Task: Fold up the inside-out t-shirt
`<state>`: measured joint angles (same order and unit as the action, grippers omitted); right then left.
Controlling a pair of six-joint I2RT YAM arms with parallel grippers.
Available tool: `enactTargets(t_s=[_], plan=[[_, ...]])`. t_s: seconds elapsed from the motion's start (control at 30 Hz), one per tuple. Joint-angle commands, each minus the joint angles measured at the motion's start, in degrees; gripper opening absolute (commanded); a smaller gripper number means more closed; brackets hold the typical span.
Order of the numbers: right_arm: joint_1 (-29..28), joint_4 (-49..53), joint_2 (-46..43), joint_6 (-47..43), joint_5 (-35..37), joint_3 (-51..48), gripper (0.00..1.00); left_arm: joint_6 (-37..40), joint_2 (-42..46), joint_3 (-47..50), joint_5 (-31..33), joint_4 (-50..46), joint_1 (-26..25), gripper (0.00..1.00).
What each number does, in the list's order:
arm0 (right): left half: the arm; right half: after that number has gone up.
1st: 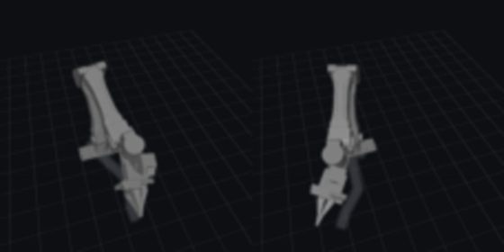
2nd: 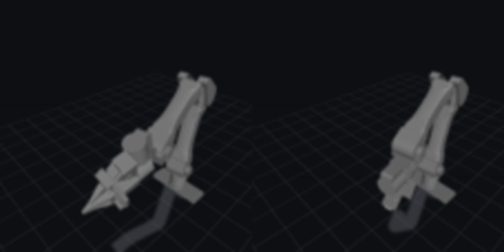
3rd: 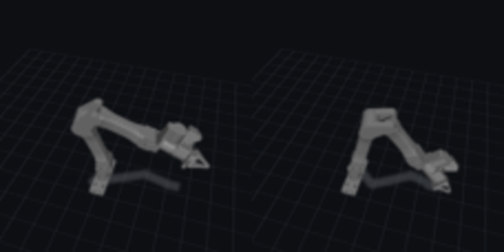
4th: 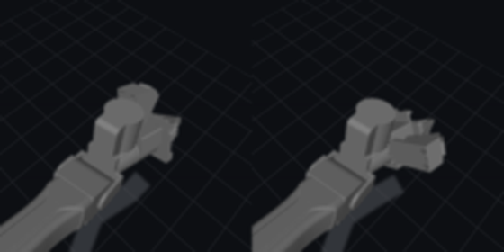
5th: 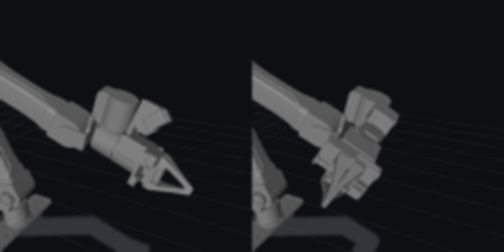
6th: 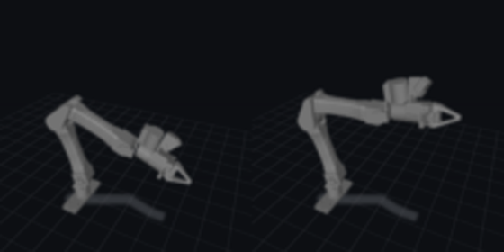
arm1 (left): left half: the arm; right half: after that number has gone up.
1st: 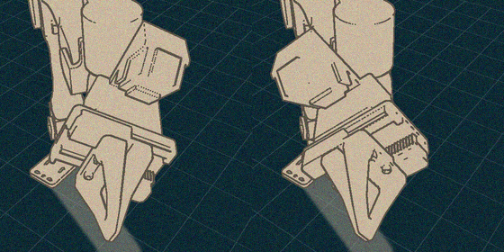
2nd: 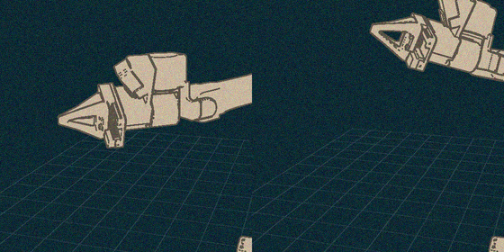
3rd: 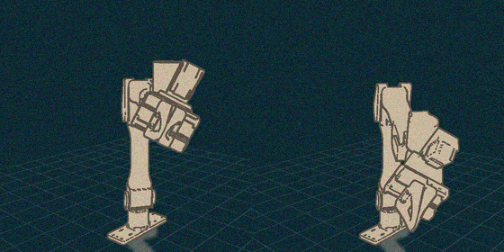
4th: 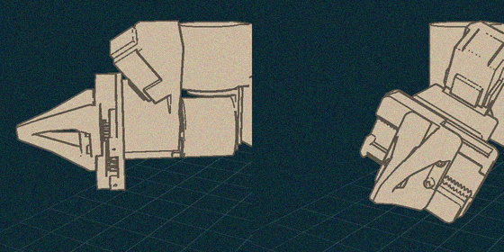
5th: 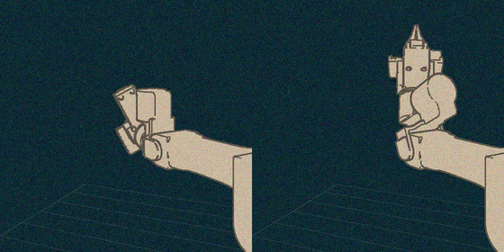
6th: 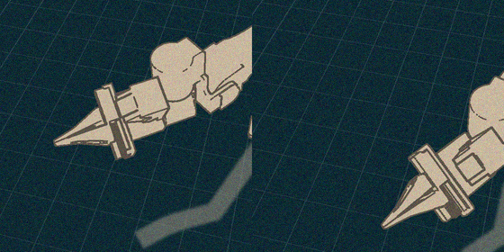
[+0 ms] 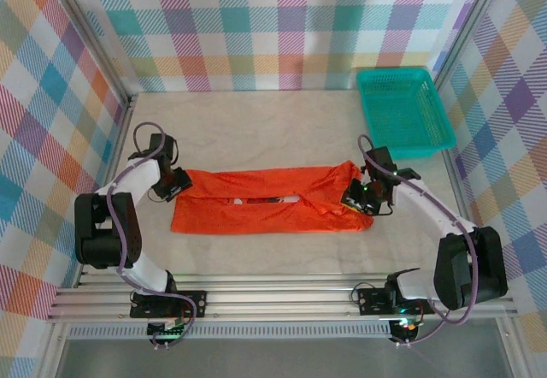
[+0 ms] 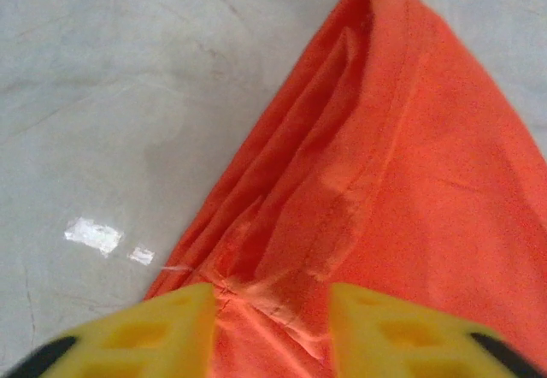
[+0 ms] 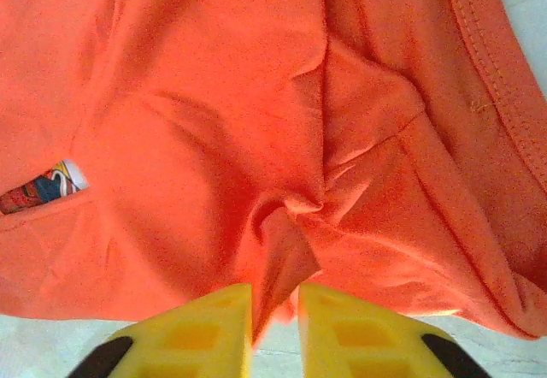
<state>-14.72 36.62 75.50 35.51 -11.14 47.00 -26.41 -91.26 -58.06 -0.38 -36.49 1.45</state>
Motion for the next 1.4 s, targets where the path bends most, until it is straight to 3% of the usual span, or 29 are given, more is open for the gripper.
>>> enactTargets(t_s=[0.0,0.1,0.2,0.37,0.43,0.53,0.7,0.83,1.1,1.27,1.37], plan=[[-0.47,0.94,-2.47,0.64,1.13,-1.25,0.41,-0.83,3.64,0.22,5.19,-1.11,-1.41,0.64],[-0.48,2.22,-5.24,-0.80,4.05,-0.66,0.48,-1.20,7.75,-1.69,9.95,-2.66,-3.74,0.68],[-0.33,0.77,-3.14,-2.53,5.11,1.39,0.48,-1.51,10.96,-3.92,10.63,-2.10,-7.52,0.67],[-0.43,-4.62,8.33,-2.68,2.30,9.22,0.46,-4.40,9.38,-4.22,-1.53,5.28,-11.01,0.66],[-0.43,-7.50,13.18,-1.41,1.15,12.85,0.46,-6.34,5.13,-4.53,-7.01,8.87,-11.98,0.66],[-0.48,-9.72,20.30,-0.63,1.10,18.34,0.46,-8.92,-2.16,-5.45,-9.99,13.12,-12.88,0.66],[0.83,-9.25,30.98,-1.40,1.68,23.60,0.46,-8.02,-12.05,-8.97,-6.36,9.80,-10.36,0.66],[3.29,-9.49,35.58,-2.59,1.79,22.62,0.44,-6.53,-12.93,-6.89,-2.18,10.12,-5.54,0.66],[5.15,-4.17,32.36,-6.39,-0.38,26.22,0.42,-4.45,-13.56,-8.50,-1.00,7.63,-2.64,0.67],[5.60,3.51,24.20,-11.32,1.78,26.75,0.65,-3.54,-6.78,-11.96,2.44,3.03,-4.33,0.69],[6.85,3.30,22.07,-15.74,2.69,21.92,0.90,-1.88,-2.87,-13.11,4.88,0.63,-5.93,0.70]])
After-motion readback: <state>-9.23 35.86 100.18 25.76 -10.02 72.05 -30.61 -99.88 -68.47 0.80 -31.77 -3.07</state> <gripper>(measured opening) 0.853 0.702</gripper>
